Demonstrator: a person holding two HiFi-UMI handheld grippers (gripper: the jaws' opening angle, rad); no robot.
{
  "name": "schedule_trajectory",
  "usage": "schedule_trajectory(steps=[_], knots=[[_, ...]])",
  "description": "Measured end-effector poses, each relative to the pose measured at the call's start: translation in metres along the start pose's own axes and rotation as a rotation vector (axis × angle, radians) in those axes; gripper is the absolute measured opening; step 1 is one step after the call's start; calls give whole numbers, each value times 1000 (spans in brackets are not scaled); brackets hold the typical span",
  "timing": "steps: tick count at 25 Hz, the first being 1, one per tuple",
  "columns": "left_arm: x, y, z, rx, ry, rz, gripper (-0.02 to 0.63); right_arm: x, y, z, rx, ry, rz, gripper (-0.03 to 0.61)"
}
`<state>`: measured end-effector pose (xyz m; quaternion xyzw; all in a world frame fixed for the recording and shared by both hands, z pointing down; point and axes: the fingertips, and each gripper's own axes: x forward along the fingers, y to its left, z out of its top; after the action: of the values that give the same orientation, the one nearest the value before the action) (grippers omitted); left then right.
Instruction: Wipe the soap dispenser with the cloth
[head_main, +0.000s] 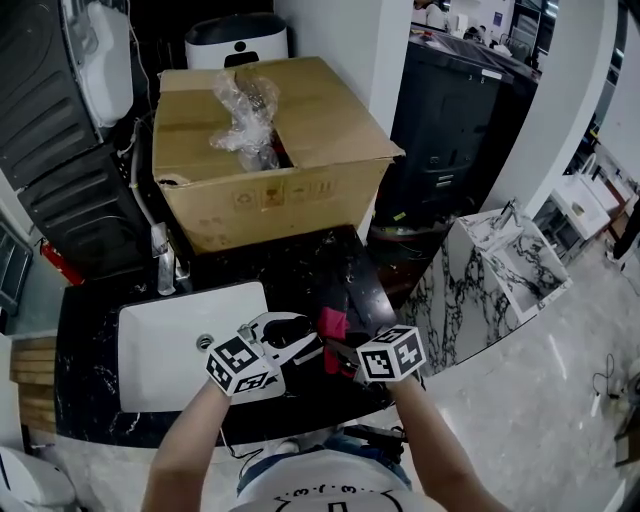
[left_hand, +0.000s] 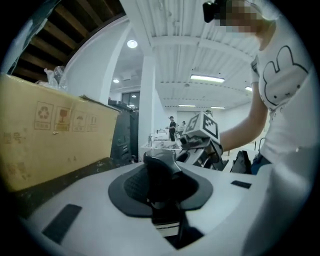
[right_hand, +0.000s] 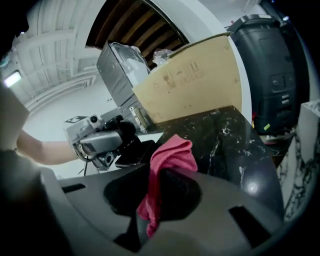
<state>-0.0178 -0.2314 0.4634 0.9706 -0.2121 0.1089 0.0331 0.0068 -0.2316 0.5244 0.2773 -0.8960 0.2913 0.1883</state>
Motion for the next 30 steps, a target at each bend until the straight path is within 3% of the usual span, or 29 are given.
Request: schedule_trajectory(steps=[4,7,10,12,13,16,19,22,25,28,30], knots=[[-12,14,10,-194,-76,69,100,-8,-2,7,-20,-47,-55,52],[-31,29,31,-415,-255,96,100,-19,-5,19,-6,-121,-77,52],[-49,43,52,-635,-418,67,101,-24,-3,31,-37,-179,-83,52],[-55,45,64,-657,-456,62,101,-35,-1,49,-53,-261,-106,52],[-56,44,69,-610,-445,81,101,-44,2,63,-59,-322,-115,52],[-53,41,76,-360,-329,212,101,-77,27,118,-126,-502,-76,52],[-47,40,73,-135,-208,361,101,-94,78,159,-274,-559,47,52],[-42,39,72,38,-109,449,101,-85,125,166,-452,-487,167,52],[-36,35,72,223,3,498,101,-59,145,147,-614,-355,192,52],[-33,29,68,367,95,515,101,-40,151,126,-672,-229,210,52],[-34,27,65,405,120,515,103,-36,154,122,-677,-196,212,52]])
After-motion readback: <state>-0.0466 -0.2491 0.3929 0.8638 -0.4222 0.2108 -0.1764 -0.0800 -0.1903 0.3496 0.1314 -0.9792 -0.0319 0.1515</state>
